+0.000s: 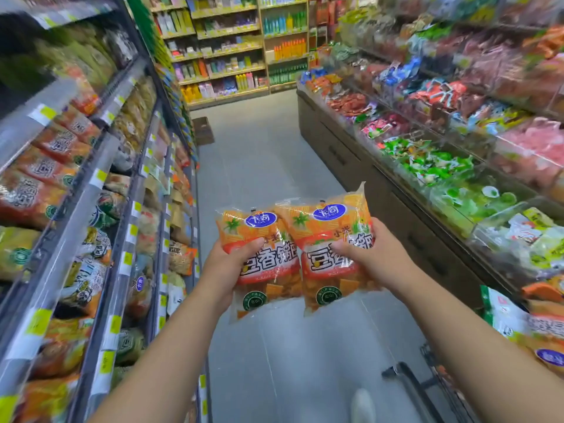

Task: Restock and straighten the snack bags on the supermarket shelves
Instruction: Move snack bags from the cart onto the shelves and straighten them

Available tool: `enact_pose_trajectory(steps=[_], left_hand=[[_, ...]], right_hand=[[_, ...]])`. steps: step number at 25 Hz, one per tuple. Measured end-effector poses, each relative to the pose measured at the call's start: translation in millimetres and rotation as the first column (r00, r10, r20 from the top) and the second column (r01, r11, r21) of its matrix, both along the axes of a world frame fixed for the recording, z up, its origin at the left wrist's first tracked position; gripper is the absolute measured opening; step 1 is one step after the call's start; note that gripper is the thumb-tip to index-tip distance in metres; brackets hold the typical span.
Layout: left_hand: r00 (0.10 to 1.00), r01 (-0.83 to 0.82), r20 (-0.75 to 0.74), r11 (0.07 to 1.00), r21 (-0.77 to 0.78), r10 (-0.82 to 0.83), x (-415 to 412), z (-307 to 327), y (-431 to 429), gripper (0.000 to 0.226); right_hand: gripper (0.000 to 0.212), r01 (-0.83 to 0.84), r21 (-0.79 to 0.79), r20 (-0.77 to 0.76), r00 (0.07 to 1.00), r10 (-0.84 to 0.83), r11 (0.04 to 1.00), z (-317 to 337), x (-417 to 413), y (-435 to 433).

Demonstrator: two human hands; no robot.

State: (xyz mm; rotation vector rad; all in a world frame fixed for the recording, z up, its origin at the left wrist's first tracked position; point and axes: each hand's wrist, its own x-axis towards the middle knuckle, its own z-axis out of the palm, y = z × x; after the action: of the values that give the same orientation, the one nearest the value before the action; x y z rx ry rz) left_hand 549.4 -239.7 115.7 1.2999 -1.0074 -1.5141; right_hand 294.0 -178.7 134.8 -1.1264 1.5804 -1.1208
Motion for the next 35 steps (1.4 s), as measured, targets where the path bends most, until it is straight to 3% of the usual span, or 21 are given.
enact_pose_trajectory(steps=[6, 13, 18, 22, 24, 26, 29, 35], left_hand=[[0.988, -0.152, 0.009, 0.988, -0.025, 0.152, 24.0, 8.9, -95.8, 0.067], [0.931, -0.365, -0.033, 0.927, -0.080, 0.364, 34.6, 35.6, -210.6, 0.041], [0.892, -0.450, 0.007, 0.887, -0.105, 0.453, 79.1, 42.6, -292.5, 0.069], [0.862, -0.503, 0.001, 0.854, -0.135, 0.508, 131.2, 47.0, -383.0, 0.055], [0.853, -0.514, 0.012, 0.845, -0.149, 0.522, 155.4, 57.9, -425.3, 0.061], [0.857, -0.506, 0.022, 0.848, -0.159, 0.515, 175.6, 70.2, -464.5, 0.067], [0.849, -0.511, 0.041, 0.839, -0.188, 0.526, 197.1, 85.1, -517.4, 0.057], [0.762, -0.625, 0.041, 0.750, -0.217, 0.647, 227.2, 92.5, -606.4, 0.056]], right_hand=[[0.060, -0.108, 0.004, 0.039, 0.993, 0.107, 0.994, 0.4, 15.0, -135.4], [0.057, -0.233, -0.011, 0.031, 0.972, 0.233, 0.973, 30.9, 21.2, -306.8], [0.058, -0.317, -0.034, 0.030, 0.948, 0.318, 0.948, 31.2, 71.4, -420.4], [0.070, -0.345, -0.047, 0.044, 0.937, 0.347, 0.938, 28.7, 125.1, -519.2], [0.076, -0.344, -0.041, 0.063, 0.936, 0.346, 0.938, 34.5, 150.3, -565.7], [0.067, -0.347, -0.052, 0.068, 0.934, 0.350, 0.937, 40.4, 170.7, -609.8], [0.059, -0.365, -0.068, 0.077, 0.926, 0.369, 0.929, 47.4, 195.8, -670.0], [0.055, -0.495, -0.112, 0.099, 0.857, 0.505, 0.862, 48.5, 243.2, -798.7]])
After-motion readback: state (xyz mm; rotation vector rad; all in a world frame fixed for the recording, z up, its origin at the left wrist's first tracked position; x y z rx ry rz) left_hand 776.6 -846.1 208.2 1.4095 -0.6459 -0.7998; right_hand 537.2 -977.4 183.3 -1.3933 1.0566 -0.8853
